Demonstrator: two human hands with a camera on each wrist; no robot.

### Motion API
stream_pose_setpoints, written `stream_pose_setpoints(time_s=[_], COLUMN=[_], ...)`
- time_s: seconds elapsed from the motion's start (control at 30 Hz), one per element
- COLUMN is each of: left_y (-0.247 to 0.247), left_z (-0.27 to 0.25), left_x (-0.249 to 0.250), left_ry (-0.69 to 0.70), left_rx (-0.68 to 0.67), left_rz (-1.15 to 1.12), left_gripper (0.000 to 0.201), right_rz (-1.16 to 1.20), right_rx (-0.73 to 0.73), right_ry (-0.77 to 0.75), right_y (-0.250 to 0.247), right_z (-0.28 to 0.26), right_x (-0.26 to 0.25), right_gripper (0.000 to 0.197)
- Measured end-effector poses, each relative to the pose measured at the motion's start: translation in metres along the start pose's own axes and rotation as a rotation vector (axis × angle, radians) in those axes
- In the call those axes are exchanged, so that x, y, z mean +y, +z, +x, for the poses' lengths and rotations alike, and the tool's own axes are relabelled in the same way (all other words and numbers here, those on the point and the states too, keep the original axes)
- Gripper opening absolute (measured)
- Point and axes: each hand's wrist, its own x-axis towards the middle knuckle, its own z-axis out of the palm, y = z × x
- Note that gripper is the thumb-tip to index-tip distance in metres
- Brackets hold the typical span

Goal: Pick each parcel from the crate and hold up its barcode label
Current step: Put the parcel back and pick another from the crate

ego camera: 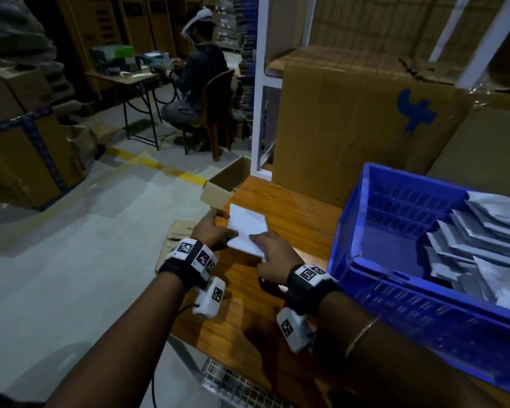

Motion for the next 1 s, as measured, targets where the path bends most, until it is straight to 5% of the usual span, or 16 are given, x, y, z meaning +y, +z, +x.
stream_pose_setpoints(time_s=[0.17,0.37,0.63,0.73,0.87,1.0], left_y=[-0.008,-0.012,-0.018,-0.018,-0.017,-0.013], left_z=[-0.016,-0.040,-0.033,-0.026,-0.033,-0.038], left_x=[0.032,0.067,0.074,0.079,0.093,0.106], left_ry=[0.083,0.191,0.559,0.600,0.574,0.612], left_rx=[-0.043,-0.055,0.043,0.128,-0.014,-0.046], left_rz=[-0.203,-0.352,0.056,0.271,0.172,0.189], left_gripper=[0.008,0.015,0.011,0.018,0.018,0.022], right_rz=[0.013,0.060,0.165,0.343,0.618,0.602], right_rx=[0.234,0.437,0.557,0.557,0.528,0.557], right_ry=[-0.104,-0.132,-0.220,-0.196,-0.107,-0.104], right_y=[-0.019,-0.064,-0.133,-0.151,-0.164,-0.170], right_z=[-0.005,-0.016,-0.044,-0.052,-0.063,-0.072], right_x=[-0.016,-0.030,-0.035,-0.023,-0.003,0.021], right_gripper=[0.042,0.011,0.013,0.011,0.017,0.021])
